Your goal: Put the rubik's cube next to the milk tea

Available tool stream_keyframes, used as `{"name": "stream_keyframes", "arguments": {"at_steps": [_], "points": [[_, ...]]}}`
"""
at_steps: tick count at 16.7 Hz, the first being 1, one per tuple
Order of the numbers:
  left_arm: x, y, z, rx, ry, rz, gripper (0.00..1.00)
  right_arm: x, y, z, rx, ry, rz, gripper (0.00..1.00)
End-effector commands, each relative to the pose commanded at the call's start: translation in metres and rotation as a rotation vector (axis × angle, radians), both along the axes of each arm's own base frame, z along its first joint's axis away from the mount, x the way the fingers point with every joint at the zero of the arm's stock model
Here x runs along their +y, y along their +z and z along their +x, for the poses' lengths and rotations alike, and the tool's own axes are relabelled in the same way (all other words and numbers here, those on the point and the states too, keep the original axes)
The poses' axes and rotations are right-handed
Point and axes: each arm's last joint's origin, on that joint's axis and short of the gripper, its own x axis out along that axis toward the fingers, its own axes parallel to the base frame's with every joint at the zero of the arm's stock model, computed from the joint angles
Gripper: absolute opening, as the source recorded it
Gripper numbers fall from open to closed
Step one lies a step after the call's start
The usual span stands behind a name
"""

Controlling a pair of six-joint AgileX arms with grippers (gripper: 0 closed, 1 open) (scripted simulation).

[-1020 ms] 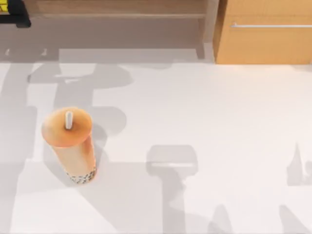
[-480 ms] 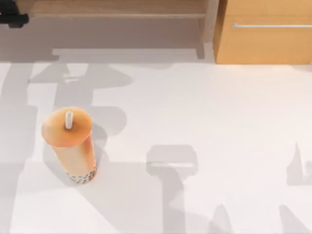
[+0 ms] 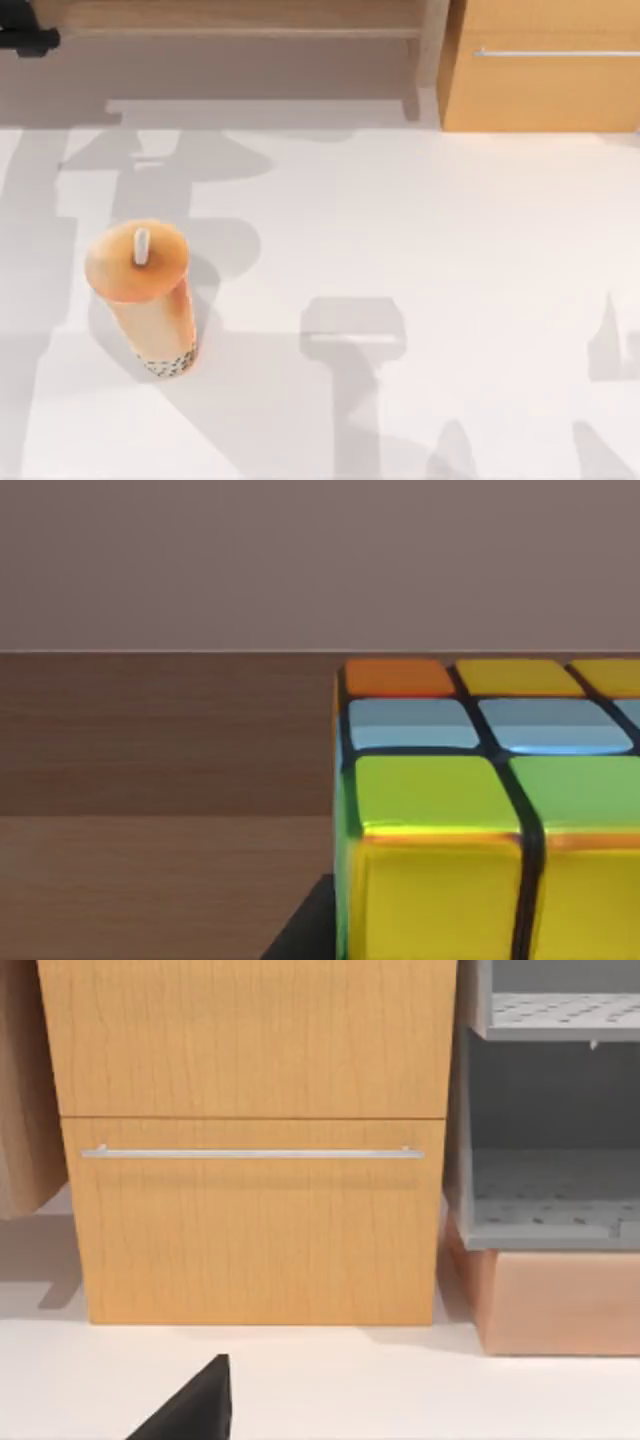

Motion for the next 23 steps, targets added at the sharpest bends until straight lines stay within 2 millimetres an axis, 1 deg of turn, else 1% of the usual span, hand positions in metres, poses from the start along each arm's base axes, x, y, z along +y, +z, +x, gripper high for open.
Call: {"name": "stream_keyframes", "arguments": {"at_steps": [5, 9, 13, 19, 20, 21, 23], "points": [[0.001, 0.000, 0.000, -0.001, 0.002, 0.002, 0.00, 0.000, 0.000, 0.000, 0.000, 0.000, 0.000, 1.00], [-0.003, 0.011, 0.000, -0.028, 0.004, -0.004, 0.00, 0.000, 0.000, 0.000, 0.000, 0.000, 0.000, 1.00], [0.002, 0.010, 0.000, -0.005, 0.010, -0.001, 0.00, 0.000, 0.000, 0.000, 0.000, 0.000, 0.000, 1.00], [0.000, 0.009, 0.000, 0.002, 0.003, 0.003, 0.00, 0.000, 0.000, 0.000, 0.000, 0.000, 0.000, 1.00], [0.001, 0.014, 0.000, -0.004, 0.003, 0.005, 0.00, 0.000, 0.000, 0.000, 0.000, 0.000, 0.000, 1.00], [0.001, 0.023, 0.001, -0.013, 0.003, 0.009, 0.00, 0.000, 0.000, 0.000, 0.000, 0.000, 0.000, 1.00], [0.000, 0.048, 0.002, -0.024, 0.003, 0.020, 0.00, 0.000, 0.000, 0.000, 0.000, 0.000, 0.000, 1.00]]}}
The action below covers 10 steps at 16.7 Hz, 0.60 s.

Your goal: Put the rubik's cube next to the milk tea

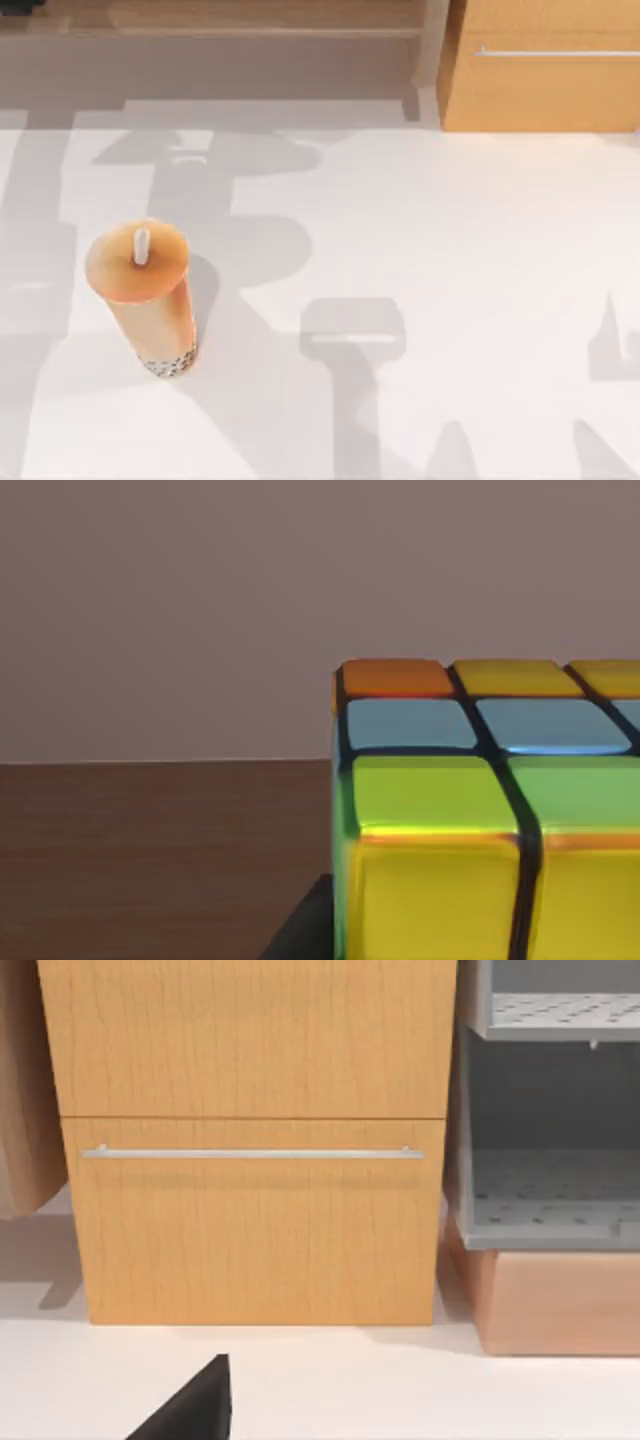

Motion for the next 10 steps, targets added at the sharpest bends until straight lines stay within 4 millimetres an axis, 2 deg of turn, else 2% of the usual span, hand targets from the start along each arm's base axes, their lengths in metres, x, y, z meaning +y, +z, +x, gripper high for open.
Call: {"name": "stream_keyframes", "arguments": {"at_steps": [3, 6, 8, 10], "points": [[-0.003, 0.037, -0.003, 0.044, -0.004, 0.012, 0.00, 0.000, 0.000, 0.000, 0.000, 0.000, 0.000, 1.00], [-0.007, 0.062, -0.015, 0.193, -0.011, 0.013, 0.00, 0.000, 0.000, 0.000, 0.000, 0.000, 0.000, 1.00], [-0.011, 0.067, -0.029, 0.356, -0.014, 0.008, 0.00, 0.000, 0.000, 0.000, 0.000, 0.000, 0.000, 1.00], [-0.015, 0.061, -0.047, 0.566, -0.016, 0.001, 0.00, 0.000, 0.000, 0.000, 0.000, 0.000, 0.000, 1.00]]}}
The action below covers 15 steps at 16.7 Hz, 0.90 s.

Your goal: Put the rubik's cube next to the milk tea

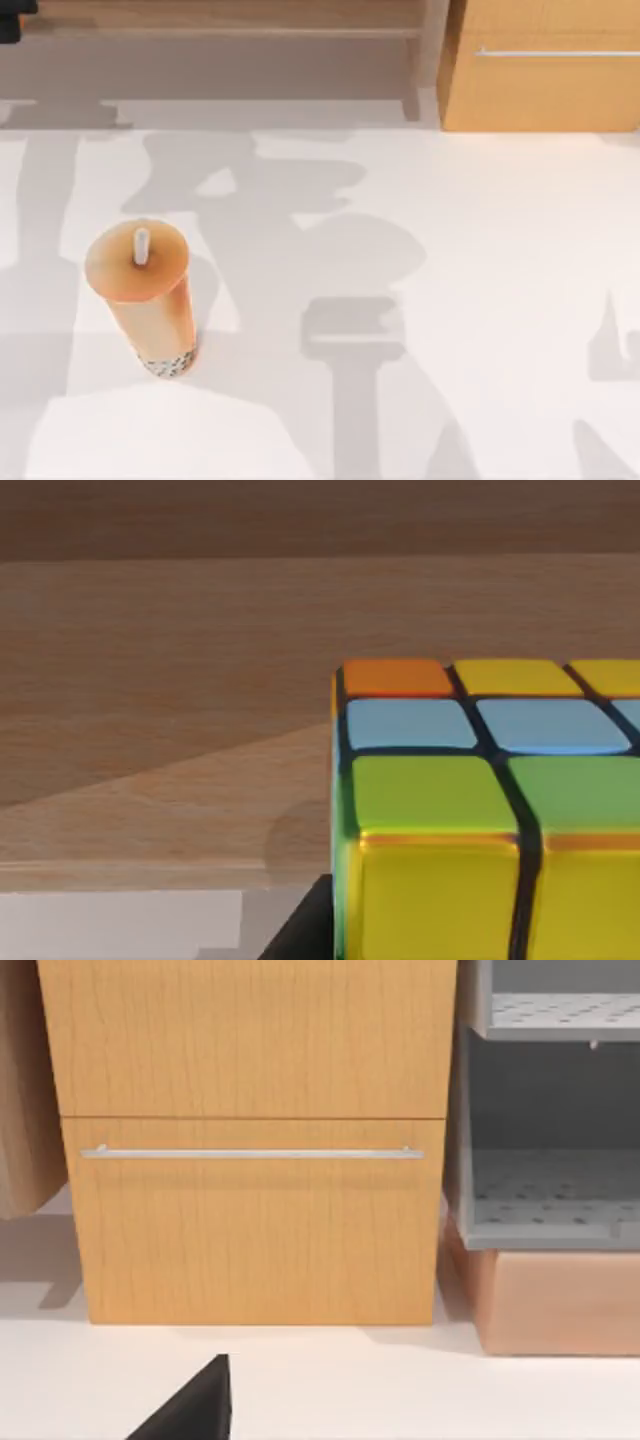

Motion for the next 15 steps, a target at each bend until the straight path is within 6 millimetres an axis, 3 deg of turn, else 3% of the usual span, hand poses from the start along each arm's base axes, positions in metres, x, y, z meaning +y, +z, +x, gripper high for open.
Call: {"name": "stream_keyframes", "arguments": {"at_steps": [8, 11, 15], "points": [[-0.013, -0.057, -0.088, 0.821, 0.018, 0.013, 0.00, 0.000, 0.000, 0.000, 0.000, 0.000, 0.000, 1.00], [-0.017, -0.070, -0.108, 0.987, 0.024, 0.025, 0.00, 0.000, 0.000, 0.000, 0.000, 0.000, 0.000, 1.00], [-0.019, -0.074, -0.113, 1.027, 0.023, 0.029, 0.00, 0.000, 0.000, 0.000, 0.000, 0.000, 0.000, 1.00]]}}
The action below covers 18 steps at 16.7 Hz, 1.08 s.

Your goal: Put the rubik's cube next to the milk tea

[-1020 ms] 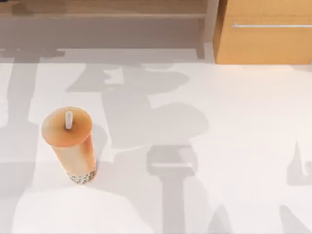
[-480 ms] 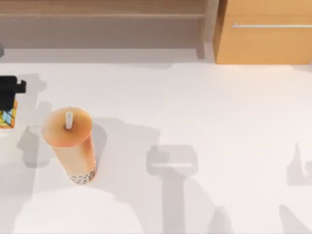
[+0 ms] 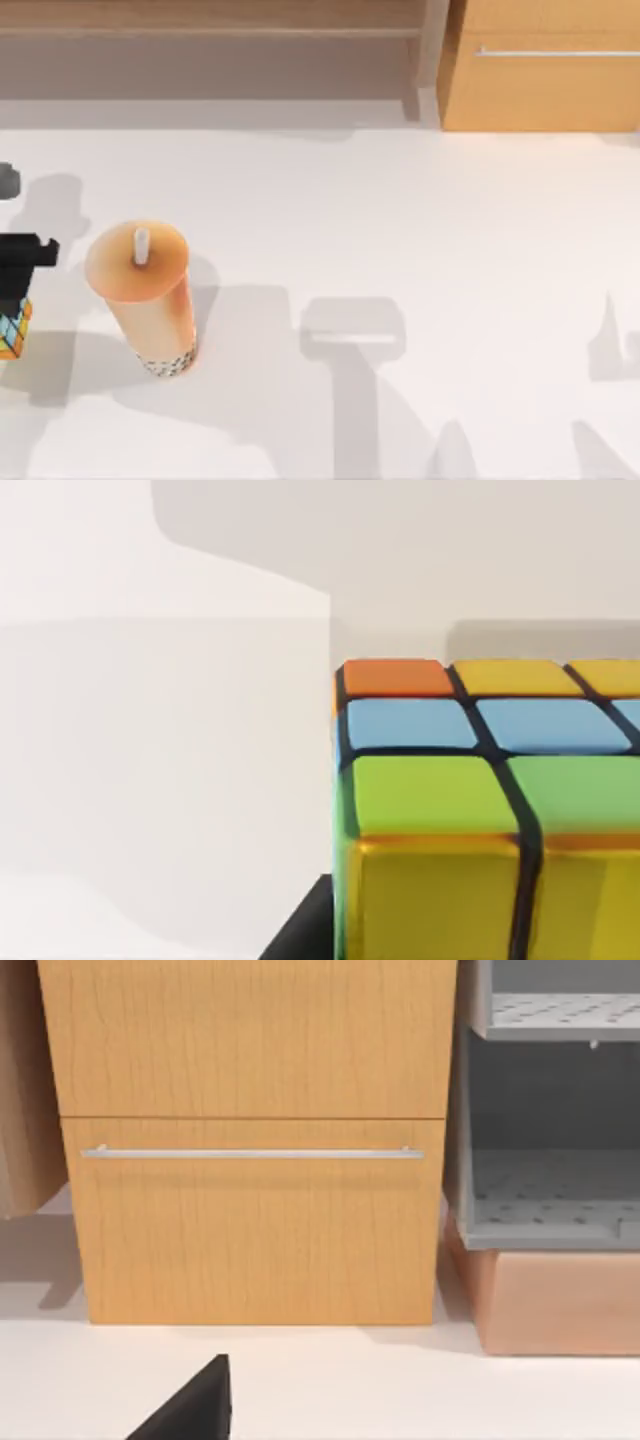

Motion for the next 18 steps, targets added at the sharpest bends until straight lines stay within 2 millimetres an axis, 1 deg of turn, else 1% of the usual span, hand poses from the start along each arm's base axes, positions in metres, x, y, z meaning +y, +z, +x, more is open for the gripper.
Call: {"name": "stream_keyframes", "arguments": {"at_steps": [5, 18], "points": [[0.002, 0.001, 0.001, -0.004, 0.008, 0.002, 0.00, 0.000, 0.000, 0.000, 0.000, 0.000, 0.000, 1.00], [0.005, 0.014, 0.008, -0.109, 0.030, 0.025, 0.00, 0.000, 0.000, 0.000, 0.000, 0.000, 0.000, 1.00]]}}
